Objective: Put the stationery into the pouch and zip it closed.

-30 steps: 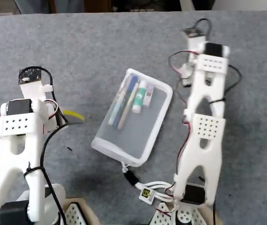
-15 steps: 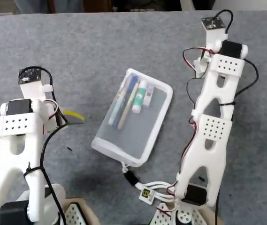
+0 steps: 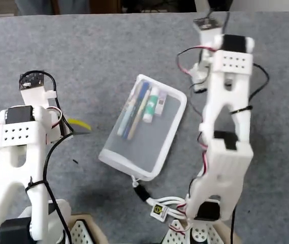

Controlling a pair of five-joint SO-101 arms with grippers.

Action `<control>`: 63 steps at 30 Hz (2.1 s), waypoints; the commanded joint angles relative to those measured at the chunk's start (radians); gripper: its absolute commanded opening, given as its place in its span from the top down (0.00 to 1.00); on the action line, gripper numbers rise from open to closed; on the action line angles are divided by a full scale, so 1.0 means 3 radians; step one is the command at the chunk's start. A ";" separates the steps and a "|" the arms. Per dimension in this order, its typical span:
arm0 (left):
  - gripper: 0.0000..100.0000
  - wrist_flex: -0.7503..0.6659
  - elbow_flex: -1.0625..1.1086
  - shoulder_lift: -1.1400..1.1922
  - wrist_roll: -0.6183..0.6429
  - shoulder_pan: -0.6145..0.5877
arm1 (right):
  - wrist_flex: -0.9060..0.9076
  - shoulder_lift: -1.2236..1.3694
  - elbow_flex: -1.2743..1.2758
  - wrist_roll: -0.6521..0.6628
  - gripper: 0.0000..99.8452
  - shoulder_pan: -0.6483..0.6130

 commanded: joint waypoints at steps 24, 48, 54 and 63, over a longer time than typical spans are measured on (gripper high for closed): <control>0.58 0.0118 -0.0125 0.0000 -0.0010 -0.0038 | 0.0036 -0.2171 0.3174 0.0215 0.99 -0.1729; 0.57 0.0118 -0.0125 0.0000 -0.0026 -0.0038 | 0.0031 -0.2386 0.4038 0.0501 0.89 -0.2915; 0.57 0.0097 -0.0166 0.0000 -0.0031 -0.0187 | 0.0020 -0.2371 0.4033 0.0506 0.88 -0.3007; 0.57 0.0113 -0.0233 0.0000 -0.0220 -0.0529 | -0.0051 -0.2002 0.4028 0.0481 0.83 -0.3064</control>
